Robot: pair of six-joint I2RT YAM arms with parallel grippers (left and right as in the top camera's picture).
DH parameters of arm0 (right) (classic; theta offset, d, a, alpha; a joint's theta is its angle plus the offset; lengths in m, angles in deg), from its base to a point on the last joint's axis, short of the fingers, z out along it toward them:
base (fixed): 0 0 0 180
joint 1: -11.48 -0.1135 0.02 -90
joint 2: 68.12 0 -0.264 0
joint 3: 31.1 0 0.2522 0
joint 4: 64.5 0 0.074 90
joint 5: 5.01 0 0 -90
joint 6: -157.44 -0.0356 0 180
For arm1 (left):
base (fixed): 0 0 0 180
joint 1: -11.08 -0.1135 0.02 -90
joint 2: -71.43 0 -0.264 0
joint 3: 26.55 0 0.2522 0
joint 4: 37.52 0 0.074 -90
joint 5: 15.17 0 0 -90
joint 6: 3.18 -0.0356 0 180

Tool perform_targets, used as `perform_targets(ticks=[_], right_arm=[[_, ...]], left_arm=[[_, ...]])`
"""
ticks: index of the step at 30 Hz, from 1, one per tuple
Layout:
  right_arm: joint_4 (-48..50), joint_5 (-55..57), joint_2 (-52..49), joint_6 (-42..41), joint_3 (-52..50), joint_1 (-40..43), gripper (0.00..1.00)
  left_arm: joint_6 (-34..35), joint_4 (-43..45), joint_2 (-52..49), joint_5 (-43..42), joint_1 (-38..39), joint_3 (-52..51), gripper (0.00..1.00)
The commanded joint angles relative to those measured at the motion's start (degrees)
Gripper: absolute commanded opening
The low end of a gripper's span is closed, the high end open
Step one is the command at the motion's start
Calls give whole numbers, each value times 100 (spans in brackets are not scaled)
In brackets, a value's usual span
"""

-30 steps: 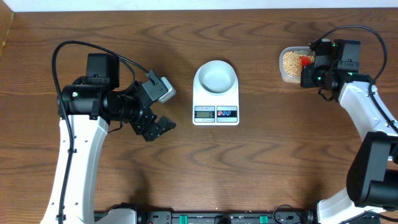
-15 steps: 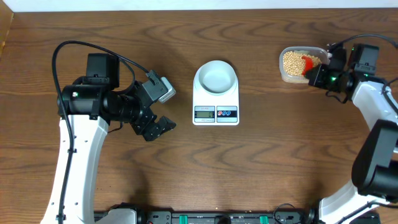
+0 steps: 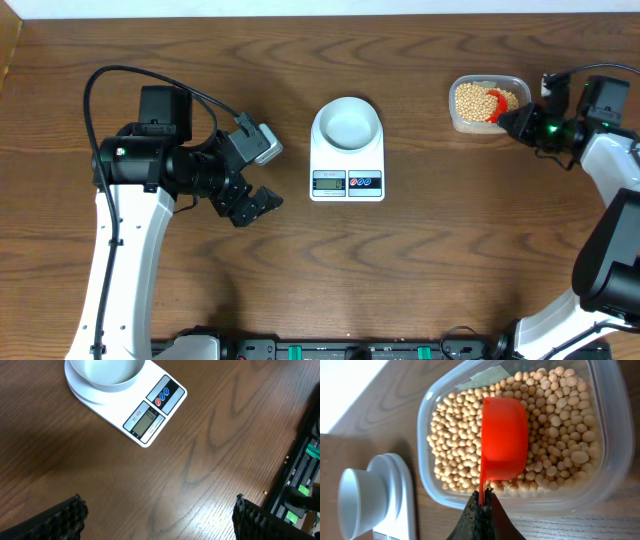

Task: Scoop item into bowl and weigh 50g on scale
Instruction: 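Lower the red scoop into the soybeans with the right gripper, then tilt and drag the scoop through the beans to fill it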

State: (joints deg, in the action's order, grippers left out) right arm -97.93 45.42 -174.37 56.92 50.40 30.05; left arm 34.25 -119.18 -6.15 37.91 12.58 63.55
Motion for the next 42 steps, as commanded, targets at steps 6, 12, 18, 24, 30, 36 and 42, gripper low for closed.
perform_targets(ticks=[6, 12, 18, 24, 30, 36, 42], right_arm=[[-2, -647, -33, -151, 76, 170, 1], [-4, -691, -334, -232, 76, 221, 1], [85, -946, -638, -232, 76, 245, 1], [85, -1615, -636, -321, 76, 588, 1], [83, -2323, -636, -538, 76, 1016, 1], [85, -2573, -636, -577, 76, 1086, 1], [219, -2927, -636, -813, 76, 1113, 1]], left_arm=[[-74, -17, 11, 11, -24, -7, 95], [-74, -17, 11, 11, -24, -7, 95], [-74, -17, 11, 11, -24, -7, 95], [-74, -17, 11, 11, -24, -7, 95], [-74, -17, 11, 11, -24, -7, 95], [-74, -17, 11, 11, -24, -7, 95], [-74, -17, 11, 11, -24, -7, 95]])
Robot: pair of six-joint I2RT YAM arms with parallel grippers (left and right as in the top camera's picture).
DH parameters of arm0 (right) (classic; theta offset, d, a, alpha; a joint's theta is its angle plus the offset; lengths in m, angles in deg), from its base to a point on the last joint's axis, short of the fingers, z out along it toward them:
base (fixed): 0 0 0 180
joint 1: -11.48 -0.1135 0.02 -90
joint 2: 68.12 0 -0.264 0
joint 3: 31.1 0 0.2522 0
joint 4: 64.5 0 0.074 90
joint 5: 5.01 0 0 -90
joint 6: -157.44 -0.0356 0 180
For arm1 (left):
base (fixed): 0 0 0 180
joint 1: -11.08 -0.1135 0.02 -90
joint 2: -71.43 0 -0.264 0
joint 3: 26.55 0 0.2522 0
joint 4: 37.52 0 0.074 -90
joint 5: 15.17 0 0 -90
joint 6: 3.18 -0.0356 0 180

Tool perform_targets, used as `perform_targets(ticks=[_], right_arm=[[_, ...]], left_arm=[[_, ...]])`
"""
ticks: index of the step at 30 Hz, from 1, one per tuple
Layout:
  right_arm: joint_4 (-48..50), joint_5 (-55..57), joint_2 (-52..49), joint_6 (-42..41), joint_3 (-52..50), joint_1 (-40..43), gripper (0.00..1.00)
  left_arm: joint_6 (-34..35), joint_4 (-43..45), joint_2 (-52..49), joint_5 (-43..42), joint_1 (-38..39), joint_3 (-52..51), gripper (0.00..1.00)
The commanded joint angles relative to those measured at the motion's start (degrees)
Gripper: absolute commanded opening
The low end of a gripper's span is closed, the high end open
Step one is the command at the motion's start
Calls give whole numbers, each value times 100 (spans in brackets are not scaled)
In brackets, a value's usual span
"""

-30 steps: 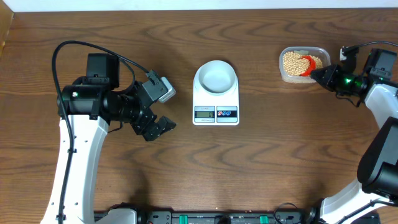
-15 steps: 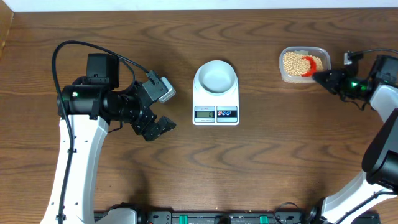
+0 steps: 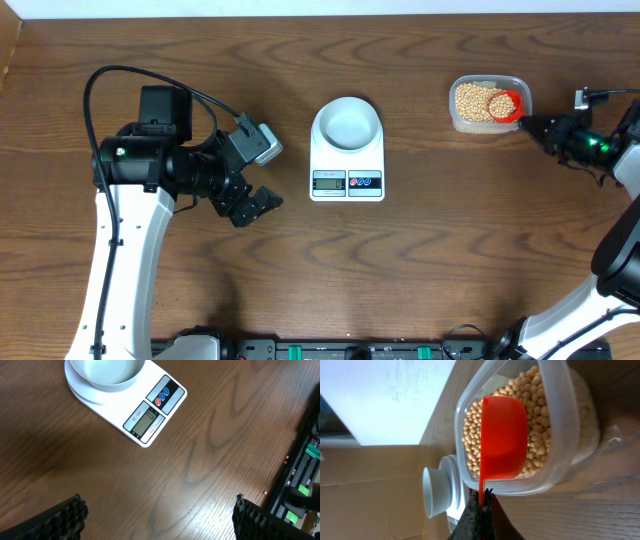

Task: Scoop item into bowl and weigh 50g on scale
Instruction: 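Tilt and drag the scoop through the beans to fill it, then lift the filled scoop and carry it left over the white bowl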

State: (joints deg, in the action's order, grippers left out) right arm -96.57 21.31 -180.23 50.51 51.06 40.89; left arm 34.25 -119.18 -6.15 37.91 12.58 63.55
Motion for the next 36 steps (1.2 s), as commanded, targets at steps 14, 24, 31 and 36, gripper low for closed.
perform_targets(ticks=[14, 24, 31, 36], right_arm=[[232, -898, -50, -688, 11, 31, 1], [446, -1261, -50, -968, 11, 11, 1], [702, -1344, -50, -1340, 11, -240, 1], [918, -1344, -50, -1578, 11, -595, 1]], left_arm=[[-74, -17, 11, 11, -24, -7, 95], [-74, -17, 11, 11, -24, -7, 95], [-74, -17, 11, 13, -24, -7, 95], [-74, -17, 11, 11, -24, -7, 95]])
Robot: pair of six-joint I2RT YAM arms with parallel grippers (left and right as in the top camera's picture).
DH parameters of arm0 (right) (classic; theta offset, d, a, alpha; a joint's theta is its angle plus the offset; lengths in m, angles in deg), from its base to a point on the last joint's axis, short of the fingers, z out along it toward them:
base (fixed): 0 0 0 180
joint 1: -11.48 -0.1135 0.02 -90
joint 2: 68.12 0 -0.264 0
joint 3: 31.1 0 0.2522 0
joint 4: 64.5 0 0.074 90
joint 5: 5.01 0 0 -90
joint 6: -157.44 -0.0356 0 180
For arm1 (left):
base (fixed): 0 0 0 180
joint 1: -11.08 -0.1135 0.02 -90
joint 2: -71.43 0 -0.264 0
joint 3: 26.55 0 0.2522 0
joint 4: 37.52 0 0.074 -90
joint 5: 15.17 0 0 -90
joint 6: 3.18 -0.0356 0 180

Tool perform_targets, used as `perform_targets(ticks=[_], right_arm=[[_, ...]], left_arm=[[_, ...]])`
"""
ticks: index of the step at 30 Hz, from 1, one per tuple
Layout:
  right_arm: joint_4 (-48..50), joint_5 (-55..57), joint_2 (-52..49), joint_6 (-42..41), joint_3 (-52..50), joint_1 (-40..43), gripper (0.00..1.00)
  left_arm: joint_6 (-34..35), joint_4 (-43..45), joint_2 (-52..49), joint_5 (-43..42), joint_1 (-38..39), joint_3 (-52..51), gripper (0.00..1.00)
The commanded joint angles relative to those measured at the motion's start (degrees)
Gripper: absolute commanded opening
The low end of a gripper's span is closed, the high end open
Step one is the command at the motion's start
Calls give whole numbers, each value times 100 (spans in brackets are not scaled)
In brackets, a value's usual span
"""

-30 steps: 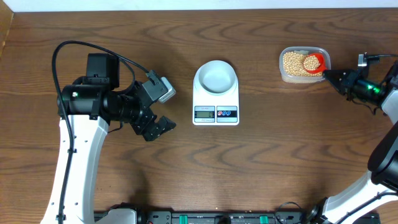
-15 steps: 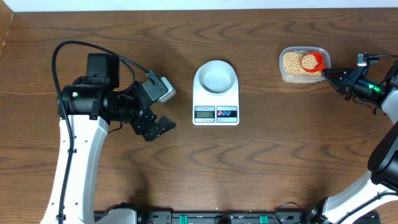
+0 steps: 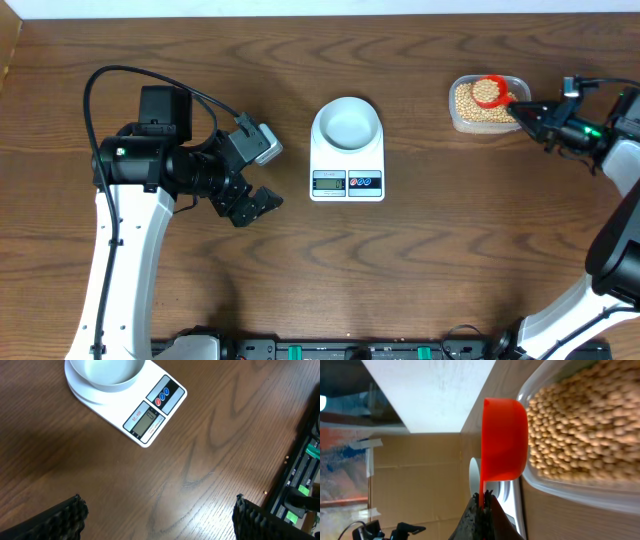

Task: Scoop item into bowl and weigh 50g on scale
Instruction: 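Lift the filled scoop and carry it left over the white bowl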

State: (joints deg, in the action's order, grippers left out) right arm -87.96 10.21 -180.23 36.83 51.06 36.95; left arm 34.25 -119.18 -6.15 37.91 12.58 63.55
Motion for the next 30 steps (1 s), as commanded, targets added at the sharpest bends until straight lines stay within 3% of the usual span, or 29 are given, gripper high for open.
perform_targets(ticks=[1, 20, 30], right_arm=[[133, -234, -50, -271, 11, -310, 1], [1370, -234, -50, -1327, 11, -1851, 1], [1635, -232, -50, -1346, 11, -2354, 1]], left_arm=[[-74, -17, 11, 13, -24, -7, 95], [-74, -17, 11, 11, -24, -7, 95], [-74, -17, 11, 11, -24, -7, 95]])
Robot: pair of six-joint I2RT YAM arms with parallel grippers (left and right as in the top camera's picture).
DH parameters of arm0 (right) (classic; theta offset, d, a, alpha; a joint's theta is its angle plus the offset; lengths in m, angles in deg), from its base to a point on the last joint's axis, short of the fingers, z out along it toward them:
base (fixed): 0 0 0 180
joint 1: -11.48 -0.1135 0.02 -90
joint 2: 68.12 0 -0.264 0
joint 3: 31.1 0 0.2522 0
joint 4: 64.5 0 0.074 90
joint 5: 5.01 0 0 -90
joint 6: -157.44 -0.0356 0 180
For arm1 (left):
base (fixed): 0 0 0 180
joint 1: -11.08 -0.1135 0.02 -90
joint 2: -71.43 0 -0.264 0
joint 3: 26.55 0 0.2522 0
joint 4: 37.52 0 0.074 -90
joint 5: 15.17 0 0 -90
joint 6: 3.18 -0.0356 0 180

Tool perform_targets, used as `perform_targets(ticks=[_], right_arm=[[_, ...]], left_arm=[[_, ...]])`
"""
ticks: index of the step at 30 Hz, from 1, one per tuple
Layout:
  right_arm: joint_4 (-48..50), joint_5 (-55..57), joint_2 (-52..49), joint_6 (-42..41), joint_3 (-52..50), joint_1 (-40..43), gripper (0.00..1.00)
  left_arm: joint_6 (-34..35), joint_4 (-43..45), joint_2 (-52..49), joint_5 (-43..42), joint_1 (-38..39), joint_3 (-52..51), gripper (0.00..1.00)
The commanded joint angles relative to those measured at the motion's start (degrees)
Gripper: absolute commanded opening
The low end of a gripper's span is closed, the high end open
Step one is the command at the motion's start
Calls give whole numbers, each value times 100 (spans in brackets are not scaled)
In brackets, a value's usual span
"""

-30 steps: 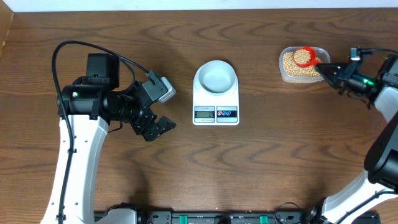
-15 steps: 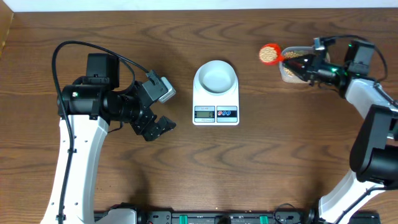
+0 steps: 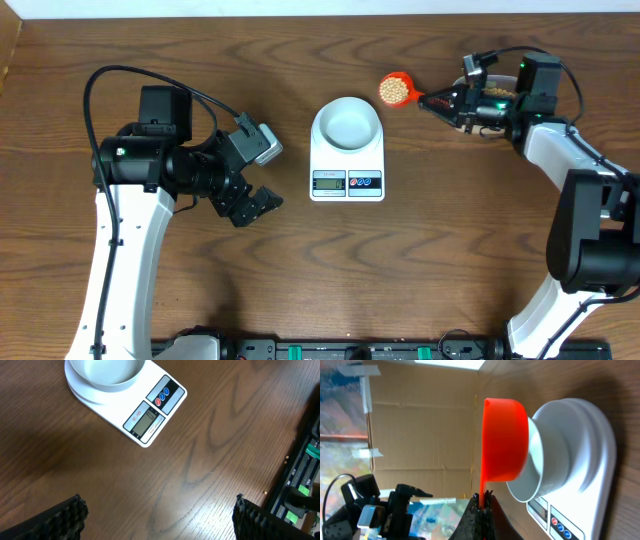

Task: Scoop item into bowl and weigh 50g on scale
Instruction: 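Lift the filled scoop and carry it left over the white bowl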

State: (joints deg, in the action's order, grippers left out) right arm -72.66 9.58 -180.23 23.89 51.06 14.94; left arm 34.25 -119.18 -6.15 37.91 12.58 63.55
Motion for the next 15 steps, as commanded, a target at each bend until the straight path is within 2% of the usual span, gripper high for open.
perform_targets(ticks=[1, 15], right_arm=[[168, -168, -50, -50, 11, -197, 1], [269, -74, -50, 1250, 11, -656, 1]], left_arm=[[-74, -17, 11, 11, -24, -7, 95], [-74, -17, 11, 11, -24, -7, 95]])
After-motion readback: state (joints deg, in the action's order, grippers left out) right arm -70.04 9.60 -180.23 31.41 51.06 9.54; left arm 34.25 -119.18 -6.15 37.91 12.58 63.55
